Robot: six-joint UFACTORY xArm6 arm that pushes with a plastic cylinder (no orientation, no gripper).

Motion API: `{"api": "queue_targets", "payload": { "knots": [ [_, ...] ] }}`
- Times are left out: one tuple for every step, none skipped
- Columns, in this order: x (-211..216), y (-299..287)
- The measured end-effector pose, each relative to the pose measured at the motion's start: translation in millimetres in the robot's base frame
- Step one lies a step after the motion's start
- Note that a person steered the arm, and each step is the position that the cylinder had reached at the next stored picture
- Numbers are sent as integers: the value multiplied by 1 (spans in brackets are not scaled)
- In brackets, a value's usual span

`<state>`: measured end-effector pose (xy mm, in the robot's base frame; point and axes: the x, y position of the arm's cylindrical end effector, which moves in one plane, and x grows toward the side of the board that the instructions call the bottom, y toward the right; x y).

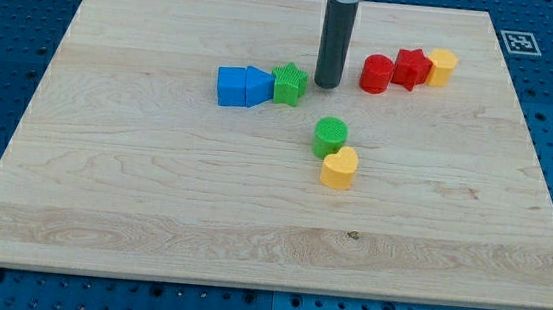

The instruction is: Move the green star to the left of the green circle

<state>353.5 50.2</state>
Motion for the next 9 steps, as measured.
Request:
{"api": "queue_targets", "payload": {
  "knots": [
    [-9, -1],
    [-9, -11],
    [-12, -37],
    [-11, -52],
    [16, -35],
    [18, -35],
    [18, -41],
    [18, -42],
    [18, -42]
  ]
}}
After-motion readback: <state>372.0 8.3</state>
